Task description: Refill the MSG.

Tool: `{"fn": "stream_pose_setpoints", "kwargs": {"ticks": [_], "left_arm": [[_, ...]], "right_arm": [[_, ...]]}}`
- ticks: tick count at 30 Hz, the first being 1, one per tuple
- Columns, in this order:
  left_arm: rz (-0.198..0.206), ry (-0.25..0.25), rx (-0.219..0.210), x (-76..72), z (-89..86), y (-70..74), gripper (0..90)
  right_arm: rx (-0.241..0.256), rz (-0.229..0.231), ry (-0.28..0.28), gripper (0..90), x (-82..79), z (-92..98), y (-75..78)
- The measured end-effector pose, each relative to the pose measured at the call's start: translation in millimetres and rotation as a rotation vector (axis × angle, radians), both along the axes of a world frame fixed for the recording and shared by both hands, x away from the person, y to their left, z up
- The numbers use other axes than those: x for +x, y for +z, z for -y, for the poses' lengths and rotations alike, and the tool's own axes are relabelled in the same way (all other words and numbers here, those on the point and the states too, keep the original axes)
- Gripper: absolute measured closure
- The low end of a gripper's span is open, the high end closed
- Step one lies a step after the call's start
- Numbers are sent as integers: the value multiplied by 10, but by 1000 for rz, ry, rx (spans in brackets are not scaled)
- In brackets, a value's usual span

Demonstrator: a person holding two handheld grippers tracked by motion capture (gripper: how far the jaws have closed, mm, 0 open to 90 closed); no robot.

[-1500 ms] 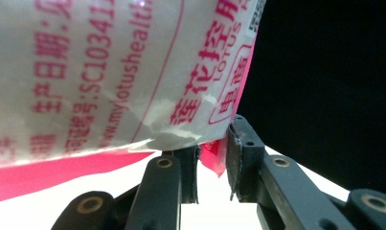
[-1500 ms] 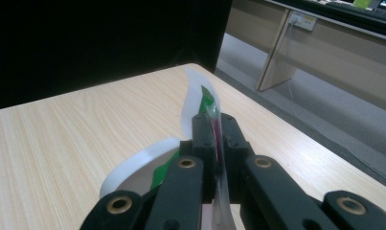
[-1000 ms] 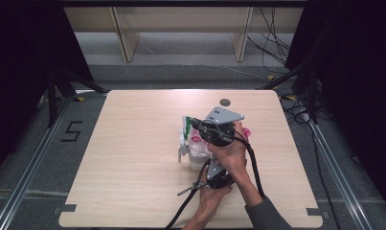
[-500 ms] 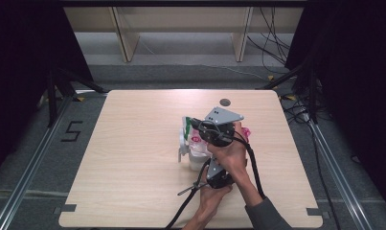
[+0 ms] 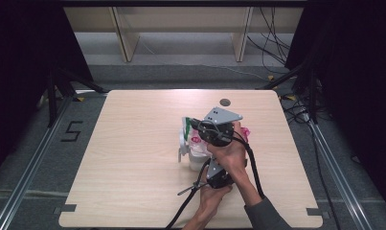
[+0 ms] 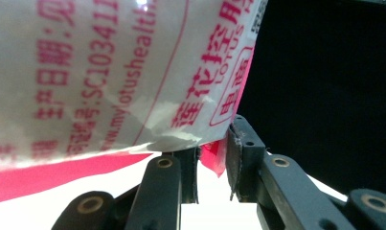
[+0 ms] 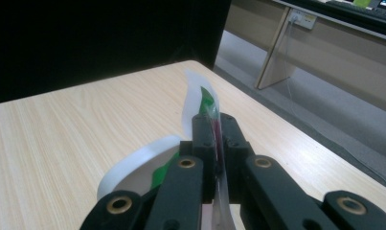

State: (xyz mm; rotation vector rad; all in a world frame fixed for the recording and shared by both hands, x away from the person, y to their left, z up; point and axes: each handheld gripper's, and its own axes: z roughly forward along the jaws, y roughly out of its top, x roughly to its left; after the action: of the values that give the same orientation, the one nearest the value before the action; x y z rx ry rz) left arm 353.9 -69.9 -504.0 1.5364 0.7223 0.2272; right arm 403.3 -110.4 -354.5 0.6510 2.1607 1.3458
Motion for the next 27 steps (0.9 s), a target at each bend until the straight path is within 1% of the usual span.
{"fn": "stream_pose_setpoints", "kwargs": {"ticks": [1, 2, 3, 4, 5, 6, 7, 8, 9, 10, 11, 12, 13, 15, 17, 18, 19, 20, 21, 24, 25, 26, 27], "left_arm": [[-5, 1, 8, 2, -1, -1, 756], [-4, -2, -9, 5, 7, -12, 756], [-15, -2, -4, -2, 5, -9, 755], [-20, -1, 2, -5, 0, -3, 755], [-17, -2, 0, -4, -1, -3, 756], [-5, -2, -12, 3, 5, -8, 755], [-3, -3, -13, 4, 4, -7, 755], [-1, -3, -10, 2, 2, -6, 755], [-2, -1, -8, -1, 0, -1, 756], [-1, -2, -8, -3, -2, 3, 755], [-1, -2, -9, -5, 1, 3, 755], [-8, 4, 9, -7, -2, 8, 755], [0, -4, -14, 1, 7, -4, 756], [-4, -2, -14, -3, 5, -4, 755], [-5, -2, -26, -8, 14, -6, 755], [-3, -2, -23, -5, 12, -4, 755], [4, 1, -18, -4, 9, -3, 755], [-9, 5, 2, -20, 2, 9, 755], [-9, 2, 4, -21, -3, 12, 755], [-8, 3, 5, -16, 0, 9, 755], [-4, 4, -8, -14, 8, 1, 755], [-1, 4, -13, -15, 13, -3, 755], [-2, 3, -13, -16, 11, -1, 754]], "right_arm": [[7, -22, -2, 884, -15, -4, -1], [-3, -2, 1, 885, -4, 3, -1], [4, -2, -8, 885, 7, -5, -19], [-12, 0, -1, 884, 21, 8, -16], [12, -41, -17, 884, 4, -4, -26], [2, -24, -6, 884, 8, -6, -20], [8, -25, -5, 884, -5, -17, -22], [2, -10, 2, 884, -3, -2, -7], [9, -16, -5, 885, -9, -4, -4], [29, -24, -19, 884, -15, -4, -5], [31, -20, -20, 884, -14, -7, -6], [20, -34, -13, 884, -22, -9, -4], [10, -30, -4, 884, -18, -16, -10], [4, 0, -8, 884, 1, -17, -20], [7, -32, -3, 884, -2, -20, -24], [1, -23, -1, 884, -6, -21, -21], [7, -8, -12, 884, -12, -21, -17], [10, -14, -9, 884, -14, -20, -13], [13, -36, -2, 884, -20, -19, -7], [10, -23, 2, 884, -16, -18, -7], [4, -20, 2, 883, -16, -16, -8], [8, -4, -5, 883, -6, -15, -14], [7, -11, -6, 884, -1, -6, -10]]}}
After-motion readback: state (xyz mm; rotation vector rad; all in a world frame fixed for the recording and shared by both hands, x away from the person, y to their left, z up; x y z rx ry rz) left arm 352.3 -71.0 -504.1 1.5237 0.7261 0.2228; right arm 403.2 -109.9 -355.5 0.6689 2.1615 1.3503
